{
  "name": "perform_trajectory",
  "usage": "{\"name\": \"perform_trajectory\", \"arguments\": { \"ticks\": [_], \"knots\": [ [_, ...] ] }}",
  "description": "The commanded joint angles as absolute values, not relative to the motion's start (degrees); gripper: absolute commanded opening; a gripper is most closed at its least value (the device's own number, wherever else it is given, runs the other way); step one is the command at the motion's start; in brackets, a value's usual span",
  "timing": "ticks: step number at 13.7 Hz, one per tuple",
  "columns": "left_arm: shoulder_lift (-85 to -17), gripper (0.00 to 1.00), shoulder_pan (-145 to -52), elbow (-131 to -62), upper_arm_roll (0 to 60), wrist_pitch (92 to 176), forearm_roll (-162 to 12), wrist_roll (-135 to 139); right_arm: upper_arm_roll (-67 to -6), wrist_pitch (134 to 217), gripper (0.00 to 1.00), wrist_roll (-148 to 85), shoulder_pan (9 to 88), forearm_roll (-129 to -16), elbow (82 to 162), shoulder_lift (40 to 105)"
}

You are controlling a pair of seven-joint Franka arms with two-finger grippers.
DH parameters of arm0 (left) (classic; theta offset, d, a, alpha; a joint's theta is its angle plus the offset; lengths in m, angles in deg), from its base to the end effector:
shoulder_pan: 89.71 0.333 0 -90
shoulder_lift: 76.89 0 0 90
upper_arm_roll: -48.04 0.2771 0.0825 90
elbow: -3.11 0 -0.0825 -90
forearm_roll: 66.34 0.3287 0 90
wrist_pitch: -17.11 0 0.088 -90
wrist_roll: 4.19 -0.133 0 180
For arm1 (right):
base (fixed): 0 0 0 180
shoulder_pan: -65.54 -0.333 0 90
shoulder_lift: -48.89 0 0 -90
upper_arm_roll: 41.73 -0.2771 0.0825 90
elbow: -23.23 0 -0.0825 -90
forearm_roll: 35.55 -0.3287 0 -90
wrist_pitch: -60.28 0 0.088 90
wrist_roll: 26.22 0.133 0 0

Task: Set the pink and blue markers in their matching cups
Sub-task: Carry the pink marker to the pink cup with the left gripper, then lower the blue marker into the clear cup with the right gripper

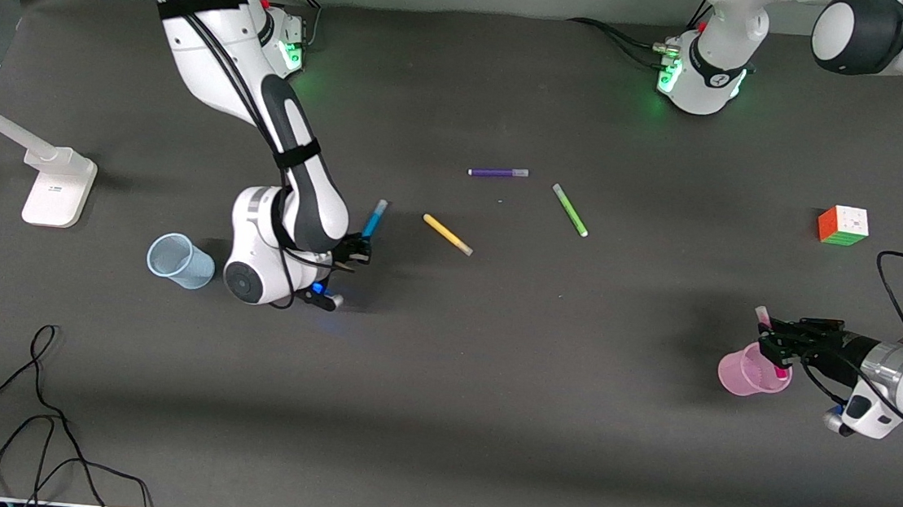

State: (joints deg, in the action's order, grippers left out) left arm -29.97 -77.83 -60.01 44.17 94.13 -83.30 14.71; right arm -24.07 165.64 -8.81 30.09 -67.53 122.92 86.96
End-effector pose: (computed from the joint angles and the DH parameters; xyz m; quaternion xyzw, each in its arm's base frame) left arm 0.5991 0.0504 0.2764 0.9157 0.2316 -0.2940 0.1463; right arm 0.4904 0.2191 0.1685 -0.9495 0.1322 0.2785 0.0592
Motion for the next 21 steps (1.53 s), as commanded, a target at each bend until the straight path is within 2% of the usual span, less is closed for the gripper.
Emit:
{"name": "perform_trajectory", "arguments": {
  "ticks": [1, 3, 5, 7, 9, 11, 13, 18, 19, 20, 21],
  "knots": [
    [-29.3, 0.00, -75.8, -61.3, 43.6, 93.4, -86.4, 14.2, -19.6, 162.9, 0.00, -11.3, 30.2, -51.4, 124.1, 77.0],
    [-28.6, 0.00, -75.0, -61.2, 43.6, 93.4, -87.2, 14.0, -15.5, 163.4, 0.00, -18.6, 30.2, -41.1, 124.1, 72.6],
    [-27.5, 0.00, -74.4, -61.2, 43.6, 93.8, -88.3, 13.1, -10.5, 167.0, 0.00, -28.8, 30.0, -37.5, 124.4, 70.1],
    [-27.3, 0.00, -74.4, -61.1, 43.6, 94.5, -88.3, 12.7, -6.8, 175.9, 0.00, -38.2, 29.9, -36.9, 127.1, 68.1],
    [-26.8, 0.03, -74.7, -60.9, 43.5, 95.9, -88.3, 11.0, -5.3, 186.9, 0.00, -43.3, 29.9, -36.9, 134.5, 63.8],
    [-26.7, 0.39, -74.9, -61.0, 43.6, 96.3, -88.1, 6.8, -5.3, 200.8, 0.00, -46.2, 30.1, -36.9, 145.4, 58.6],
    [-26.8, 0.99, -75.1, -60.7, 43.6, 96.7, -87.7, 6.5, -4.4, 203.5, 0.00, -46.4, 30.1, -36.9, 149.0, 57.7],
    [-27.7, 0.99, -77.5, -56.9, 43.6, 96.0, -82.8, 6.4, -3.8, 204.2, 0.00, -46.1, 30.1, -37.2, 153.6, 55.4],
    [-28.7, 0.99, -78.1, -56.0, 43.5, 95.8, -80.9, 6.4, -3.3, 204.2, 0.48, -46.0, 30.1, -37.2, 153.6, 55.5],
    [-30.1, 0.99, -79.0, -55.9, 43.4, 95.9, -78.8, 6.1, -3.2, 204.2, 0.99, -46.2, 30.1, -37.2, 153.7, 55.5],
    [-31.5, 0.99, -80.6, -55.9, 43.5, 96.3, -75.3, 5.9, -3.2, 204.2, 1.00, -46.2, 30.1, -37.2, 153.6, 55.5]
  ]
}}
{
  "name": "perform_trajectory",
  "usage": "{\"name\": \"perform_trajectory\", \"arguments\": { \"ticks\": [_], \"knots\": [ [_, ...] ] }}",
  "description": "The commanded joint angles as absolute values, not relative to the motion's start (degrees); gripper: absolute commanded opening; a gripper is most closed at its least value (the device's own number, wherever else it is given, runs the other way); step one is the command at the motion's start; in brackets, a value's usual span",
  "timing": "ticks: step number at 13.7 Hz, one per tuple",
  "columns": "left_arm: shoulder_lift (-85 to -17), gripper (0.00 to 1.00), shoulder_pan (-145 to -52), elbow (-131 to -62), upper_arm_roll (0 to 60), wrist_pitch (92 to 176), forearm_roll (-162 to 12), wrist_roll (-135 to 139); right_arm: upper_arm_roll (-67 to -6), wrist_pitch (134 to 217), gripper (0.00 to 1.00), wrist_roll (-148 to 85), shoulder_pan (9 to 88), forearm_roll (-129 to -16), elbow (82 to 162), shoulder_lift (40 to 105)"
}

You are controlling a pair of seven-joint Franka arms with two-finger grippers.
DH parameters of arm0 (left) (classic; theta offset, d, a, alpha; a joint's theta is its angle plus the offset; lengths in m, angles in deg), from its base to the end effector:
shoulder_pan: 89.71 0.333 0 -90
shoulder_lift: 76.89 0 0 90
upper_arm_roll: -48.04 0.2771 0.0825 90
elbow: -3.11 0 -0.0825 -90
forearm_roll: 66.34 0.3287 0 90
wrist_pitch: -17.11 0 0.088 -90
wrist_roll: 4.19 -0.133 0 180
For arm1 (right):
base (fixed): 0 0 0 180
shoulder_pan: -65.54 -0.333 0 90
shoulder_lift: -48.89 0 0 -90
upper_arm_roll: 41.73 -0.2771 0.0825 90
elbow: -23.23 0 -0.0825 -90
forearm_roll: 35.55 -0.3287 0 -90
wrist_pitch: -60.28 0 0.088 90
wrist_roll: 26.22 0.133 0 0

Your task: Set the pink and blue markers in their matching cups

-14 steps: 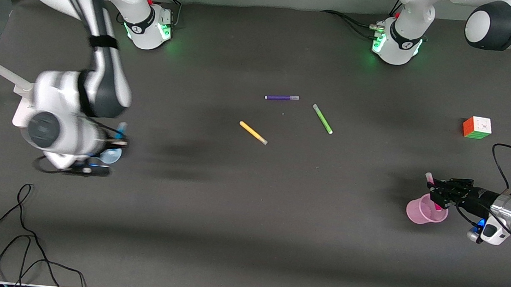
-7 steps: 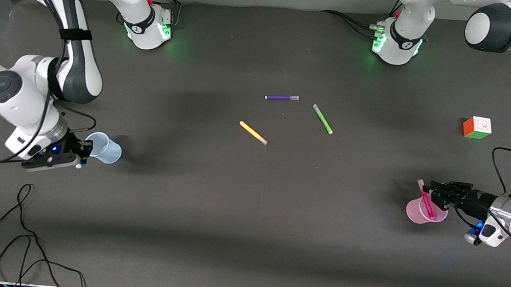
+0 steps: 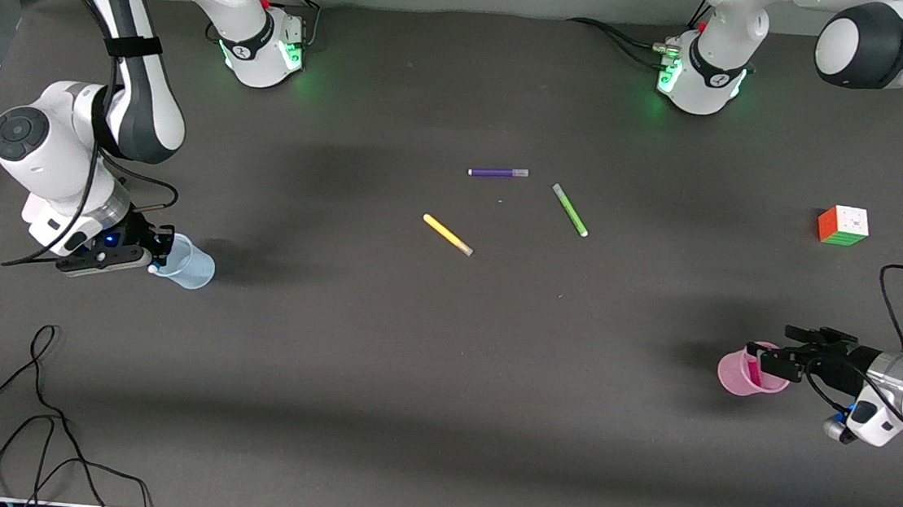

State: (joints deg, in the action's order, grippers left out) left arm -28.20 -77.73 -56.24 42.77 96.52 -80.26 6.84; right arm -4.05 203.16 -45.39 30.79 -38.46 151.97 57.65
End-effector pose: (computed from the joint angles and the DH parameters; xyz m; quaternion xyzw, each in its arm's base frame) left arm 0.6147 0.0523 0.2797 0.9436 0.1616 -0.2479 0.1486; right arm 0.5074 -0.0257 0.2996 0.9893 0.1275 0.0567 0.0414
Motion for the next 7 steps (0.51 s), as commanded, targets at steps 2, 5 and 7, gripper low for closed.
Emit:
{"name": "perform_trajectory", "arguments": {
  "ticks": [2, 5, 7],
  "knots": [
    [-36.7, 0.99, -85.3, -56.6, 43.5, 96.8, -67.0, 6.0, -3.1, 204.2, 1.00, -46.1, 30.1, -37.2, 153.5, 55.6],
    [-49.0, 0.99, -88.0, -66.9, 43.6, 101.0, -63.4, 6.0, -3.3, 199.8, 1.00, -45.2, 29.9, -37.7, 150.6, 55.3],
    [-59.6, 0.99, -88.5, -79.1, 43.6, 106.3, -63.0, 6.0, -3.7, 183.9, 1.00, -41.3, 29.2, -38.3, 141.9, 55.2]
  ]
}}
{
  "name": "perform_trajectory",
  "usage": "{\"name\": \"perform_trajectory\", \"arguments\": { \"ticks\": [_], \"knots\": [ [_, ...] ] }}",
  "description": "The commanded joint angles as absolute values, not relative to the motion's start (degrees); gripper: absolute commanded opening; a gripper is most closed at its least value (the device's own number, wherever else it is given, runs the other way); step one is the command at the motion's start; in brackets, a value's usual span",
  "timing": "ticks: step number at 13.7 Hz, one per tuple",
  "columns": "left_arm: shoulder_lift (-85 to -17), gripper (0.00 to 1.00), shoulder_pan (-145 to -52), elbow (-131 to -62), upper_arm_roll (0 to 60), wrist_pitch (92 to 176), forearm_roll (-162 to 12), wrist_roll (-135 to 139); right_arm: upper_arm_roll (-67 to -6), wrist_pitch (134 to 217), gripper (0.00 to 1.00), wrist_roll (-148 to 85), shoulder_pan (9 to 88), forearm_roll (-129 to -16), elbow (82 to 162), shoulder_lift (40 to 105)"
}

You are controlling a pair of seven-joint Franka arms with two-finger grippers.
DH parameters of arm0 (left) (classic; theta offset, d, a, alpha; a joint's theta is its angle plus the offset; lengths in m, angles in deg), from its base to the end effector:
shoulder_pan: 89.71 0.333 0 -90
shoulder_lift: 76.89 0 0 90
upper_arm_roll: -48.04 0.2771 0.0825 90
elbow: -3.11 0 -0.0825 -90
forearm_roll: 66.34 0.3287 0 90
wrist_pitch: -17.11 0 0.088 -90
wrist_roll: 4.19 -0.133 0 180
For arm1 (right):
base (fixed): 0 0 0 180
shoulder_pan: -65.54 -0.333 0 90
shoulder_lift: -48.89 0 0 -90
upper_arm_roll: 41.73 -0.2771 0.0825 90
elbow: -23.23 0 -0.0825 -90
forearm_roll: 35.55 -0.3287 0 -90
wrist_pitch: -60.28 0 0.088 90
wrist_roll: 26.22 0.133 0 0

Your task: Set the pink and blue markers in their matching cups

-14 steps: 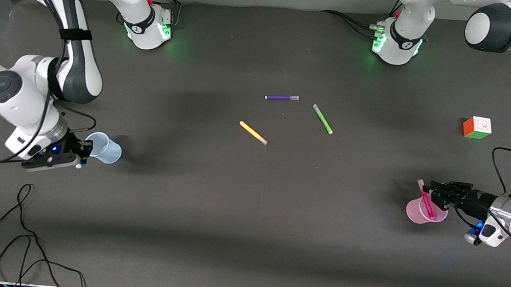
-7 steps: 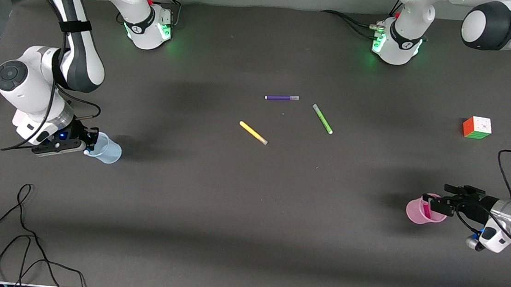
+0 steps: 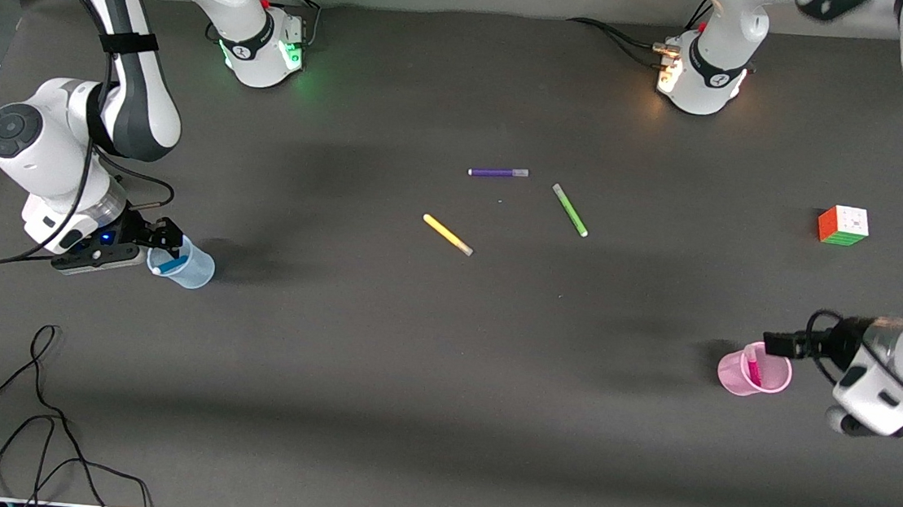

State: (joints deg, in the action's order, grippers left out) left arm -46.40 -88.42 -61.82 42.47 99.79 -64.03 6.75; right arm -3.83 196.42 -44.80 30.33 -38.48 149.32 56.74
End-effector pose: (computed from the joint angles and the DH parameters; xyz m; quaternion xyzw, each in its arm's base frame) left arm 0.6025 -0.0263 0.4328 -0.9920 -0.0620 0.1095 0.0095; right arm 0.5069 -0.0218 0.3125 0.9914 0.1241 0.0293 0.0295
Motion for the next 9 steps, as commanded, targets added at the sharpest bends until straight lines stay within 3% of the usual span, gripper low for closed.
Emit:
{"name": "perform_trajectory", "arguments": {
  "ticks": [1, 2, 4, 6, 9],
  "knots": [
    [-65.7, 0.99, -88.4, -85.8, 43.6, 109.2, -63.0, 5.9, -3.7, 174.0, 1.00, -37.6, 27.7, -38.4, 136.1, 55.2],
    [-70.7, 0.99, -88.3, -90.6, 43.6, 110.7, -63.0, 5.4, -3.6, 167.6, 1.00, -33.6, 26.6, -38.4, 131.0, 54.3],
    [-76.6, 0.99, -87.9, -94.0, 43.6, 110.5, -63.1, 5.1, -3.8, 164.5, 1.00, -31.5, 25.6, -38.4, 127.8, 47.9],
    [-78.1, 0.99, -87.1, -94.4, 44.1, 110.5, -63.3, 2.5, -4.0, 158.5, 1.00, -30.3, 25.3, -37.7, 124.5, 44.3],
    [-77.9, 0.99, -85.0, -93.8, 44.0, 110.8, -63.3, -1.9, -3.9, 153.4, 1.00, -29.6, 25.4, -37.4, 118.3, 45.8]
  ]
}}
